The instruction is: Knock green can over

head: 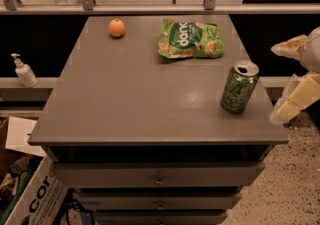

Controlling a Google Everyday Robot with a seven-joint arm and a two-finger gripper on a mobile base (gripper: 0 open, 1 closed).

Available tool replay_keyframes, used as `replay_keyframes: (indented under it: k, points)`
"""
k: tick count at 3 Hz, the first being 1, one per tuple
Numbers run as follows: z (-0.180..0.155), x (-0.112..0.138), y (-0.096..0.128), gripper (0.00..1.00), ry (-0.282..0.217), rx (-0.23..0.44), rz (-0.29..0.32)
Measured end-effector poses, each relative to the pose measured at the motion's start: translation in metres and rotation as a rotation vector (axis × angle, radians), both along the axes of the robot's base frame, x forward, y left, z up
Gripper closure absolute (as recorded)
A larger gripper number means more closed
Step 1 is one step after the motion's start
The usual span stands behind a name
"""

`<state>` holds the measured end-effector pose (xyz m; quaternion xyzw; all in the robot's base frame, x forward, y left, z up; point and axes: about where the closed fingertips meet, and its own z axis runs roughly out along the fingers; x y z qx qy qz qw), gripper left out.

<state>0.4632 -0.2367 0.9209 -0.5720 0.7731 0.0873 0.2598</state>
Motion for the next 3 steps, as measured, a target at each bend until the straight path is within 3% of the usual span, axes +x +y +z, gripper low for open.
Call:
replay_keyframes:
  k: [3]
  points:
    - [-0.045,0.051,0.009,0.00,-0.030,0.309,0.036]
